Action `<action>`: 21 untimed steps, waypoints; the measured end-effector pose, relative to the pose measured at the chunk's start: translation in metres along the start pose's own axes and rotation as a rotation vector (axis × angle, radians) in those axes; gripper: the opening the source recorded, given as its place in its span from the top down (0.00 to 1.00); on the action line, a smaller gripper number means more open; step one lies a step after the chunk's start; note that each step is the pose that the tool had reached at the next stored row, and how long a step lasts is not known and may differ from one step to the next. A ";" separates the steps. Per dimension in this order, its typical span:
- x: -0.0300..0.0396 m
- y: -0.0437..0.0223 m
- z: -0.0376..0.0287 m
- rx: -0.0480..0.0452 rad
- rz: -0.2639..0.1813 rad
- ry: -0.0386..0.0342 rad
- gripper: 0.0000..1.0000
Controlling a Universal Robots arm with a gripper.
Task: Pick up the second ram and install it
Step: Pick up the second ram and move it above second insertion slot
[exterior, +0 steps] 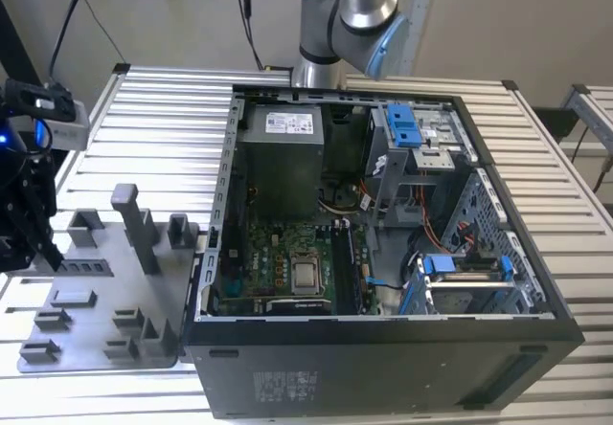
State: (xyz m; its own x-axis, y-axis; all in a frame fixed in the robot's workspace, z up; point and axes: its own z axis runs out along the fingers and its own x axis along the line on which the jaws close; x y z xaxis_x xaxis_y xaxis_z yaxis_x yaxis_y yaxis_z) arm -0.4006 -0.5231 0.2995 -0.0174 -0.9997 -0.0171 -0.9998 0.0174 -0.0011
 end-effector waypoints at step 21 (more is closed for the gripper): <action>-0.0007 0.0000 -0.0429 -0.0001 0.000 0.0000 0.86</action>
State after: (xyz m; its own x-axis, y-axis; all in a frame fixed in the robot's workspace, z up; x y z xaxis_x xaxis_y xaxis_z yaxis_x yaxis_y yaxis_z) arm -0.4006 -0.5231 0.3425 -0.0174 -0.9997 -0.0171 -0.9998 0.0174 -0.0010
